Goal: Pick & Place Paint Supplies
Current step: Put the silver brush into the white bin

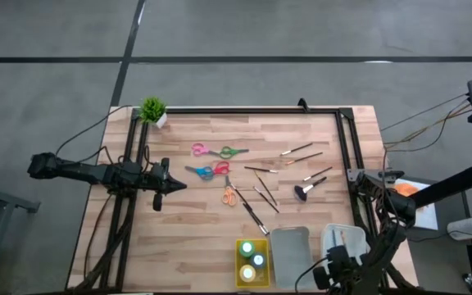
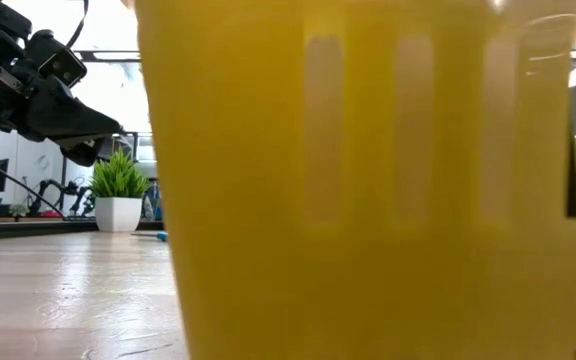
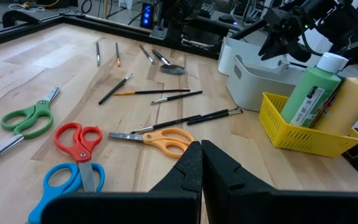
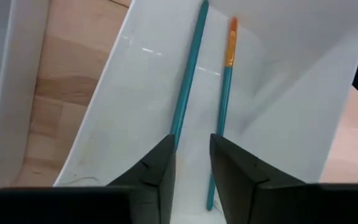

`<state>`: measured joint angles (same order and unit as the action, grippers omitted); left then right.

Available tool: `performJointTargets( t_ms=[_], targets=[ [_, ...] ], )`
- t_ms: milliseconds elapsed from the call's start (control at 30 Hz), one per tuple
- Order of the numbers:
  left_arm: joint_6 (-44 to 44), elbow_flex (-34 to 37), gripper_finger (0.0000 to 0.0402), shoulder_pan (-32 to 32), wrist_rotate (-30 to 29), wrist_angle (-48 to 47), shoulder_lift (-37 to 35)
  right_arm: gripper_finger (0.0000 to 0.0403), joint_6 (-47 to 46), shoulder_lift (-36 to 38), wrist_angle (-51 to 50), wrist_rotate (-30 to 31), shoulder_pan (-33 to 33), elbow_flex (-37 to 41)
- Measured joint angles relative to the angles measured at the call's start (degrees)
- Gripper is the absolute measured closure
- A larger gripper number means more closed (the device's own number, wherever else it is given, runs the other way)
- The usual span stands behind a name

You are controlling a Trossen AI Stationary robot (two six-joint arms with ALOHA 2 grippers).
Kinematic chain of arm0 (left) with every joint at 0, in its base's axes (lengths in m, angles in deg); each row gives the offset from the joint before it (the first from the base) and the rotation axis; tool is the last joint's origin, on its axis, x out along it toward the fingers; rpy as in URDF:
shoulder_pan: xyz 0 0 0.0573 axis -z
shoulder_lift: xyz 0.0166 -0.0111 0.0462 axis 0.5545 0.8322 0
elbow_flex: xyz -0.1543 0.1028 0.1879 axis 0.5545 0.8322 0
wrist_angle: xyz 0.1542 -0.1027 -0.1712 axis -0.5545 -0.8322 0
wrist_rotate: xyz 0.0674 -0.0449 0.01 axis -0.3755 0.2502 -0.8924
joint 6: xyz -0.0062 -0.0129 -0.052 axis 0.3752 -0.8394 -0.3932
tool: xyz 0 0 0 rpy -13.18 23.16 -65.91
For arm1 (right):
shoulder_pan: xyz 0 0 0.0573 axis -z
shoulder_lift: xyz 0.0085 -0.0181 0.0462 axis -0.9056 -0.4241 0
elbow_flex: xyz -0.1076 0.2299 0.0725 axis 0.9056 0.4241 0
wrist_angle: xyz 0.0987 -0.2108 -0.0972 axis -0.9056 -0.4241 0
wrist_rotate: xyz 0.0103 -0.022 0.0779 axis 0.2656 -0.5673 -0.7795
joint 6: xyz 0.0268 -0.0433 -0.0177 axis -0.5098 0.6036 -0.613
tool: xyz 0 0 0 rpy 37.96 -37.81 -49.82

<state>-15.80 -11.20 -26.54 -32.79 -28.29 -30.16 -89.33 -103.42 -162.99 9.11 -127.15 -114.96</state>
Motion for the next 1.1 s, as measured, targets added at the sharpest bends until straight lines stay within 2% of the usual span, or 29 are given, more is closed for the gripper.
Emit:
performJointTargets(
  t_ms=[333, 633, 767, 933, 1100],
  targets=[
    [0.0, 0.0, 0.0401, 0.0, 0.0, 0.0, 0.0, 0.0297, 0.1, 0.5, 0.2, 0.5, 0.0, -0.2],
    [0.0, 0.0, 0.0401, 0.0, 0.0, 0.0, 0.0, 0.0297, 1.7, 7.5, -2.0, 12.1, 0.5, -2.8],
    [0.0, 0.0, 0.0401, 0.0, 0.0, 0.0, 0.0, 0.0297, 6.8, 12.8, -2.1, 13.0, 2.8, 1.0],
    [0.0, 0.0, 0.0401, 0.0, 0.0, 0.0, 0.0, 0.0297, 16.5, 21.2, -2.3, 14.0, 7.5, 10.0],
    [0.0, 0.0, 0.0401, 0.0, 0.0, 0.0, 0.0, 0.0297, 29.1, 29.8, -2.0, 21.4, 14.6, 20.0]
  ],
)
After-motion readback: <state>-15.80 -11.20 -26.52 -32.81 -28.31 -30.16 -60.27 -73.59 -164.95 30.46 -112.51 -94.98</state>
